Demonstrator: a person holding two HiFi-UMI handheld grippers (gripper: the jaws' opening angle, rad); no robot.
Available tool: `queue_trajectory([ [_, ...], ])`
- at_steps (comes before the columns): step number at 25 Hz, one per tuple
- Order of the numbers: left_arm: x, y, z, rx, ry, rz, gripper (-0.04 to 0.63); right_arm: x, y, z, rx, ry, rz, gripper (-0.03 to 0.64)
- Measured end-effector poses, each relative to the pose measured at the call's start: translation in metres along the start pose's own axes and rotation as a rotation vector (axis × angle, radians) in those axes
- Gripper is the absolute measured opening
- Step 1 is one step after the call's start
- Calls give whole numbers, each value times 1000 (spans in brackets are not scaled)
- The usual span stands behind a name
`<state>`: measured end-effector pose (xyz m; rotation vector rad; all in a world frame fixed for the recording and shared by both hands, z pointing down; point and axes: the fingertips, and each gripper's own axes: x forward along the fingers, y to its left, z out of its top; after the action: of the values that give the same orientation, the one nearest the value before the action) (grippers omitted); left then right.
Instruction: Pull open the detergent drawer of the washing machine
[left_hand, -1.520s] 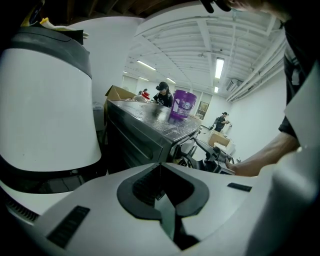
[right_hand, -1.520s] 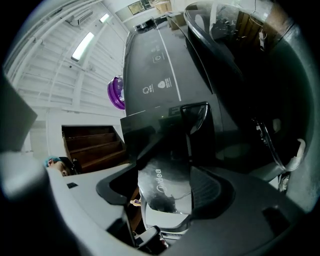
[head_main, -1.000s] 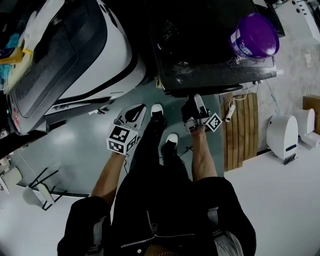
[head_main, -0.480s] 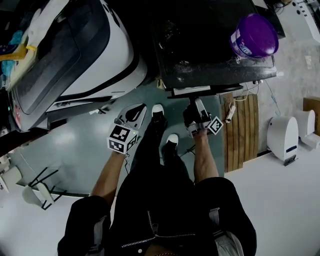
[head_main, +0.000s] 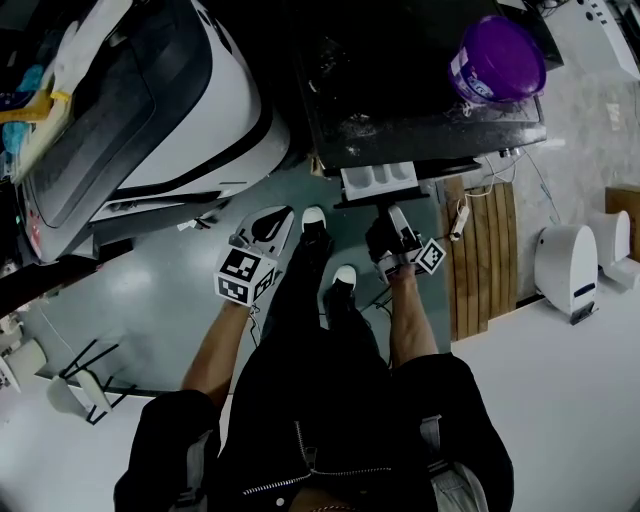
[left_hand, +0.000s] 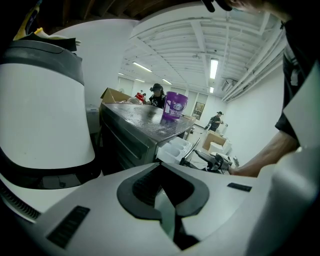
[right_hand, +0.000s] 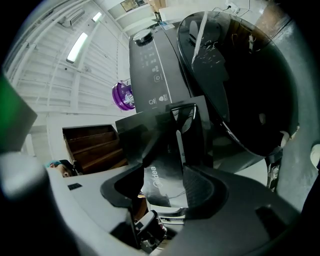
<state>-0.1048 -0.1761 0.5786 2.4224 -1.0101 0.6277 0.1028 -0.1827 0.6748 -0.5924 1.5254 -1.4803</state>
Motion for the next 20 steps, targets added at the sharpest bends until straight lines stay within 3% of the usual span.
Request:
queue_trajectory([
  [20, -3, -23, -9, 13, 1, -23, 21, -49, 4, -17, 24, 12, -22, 202],
])
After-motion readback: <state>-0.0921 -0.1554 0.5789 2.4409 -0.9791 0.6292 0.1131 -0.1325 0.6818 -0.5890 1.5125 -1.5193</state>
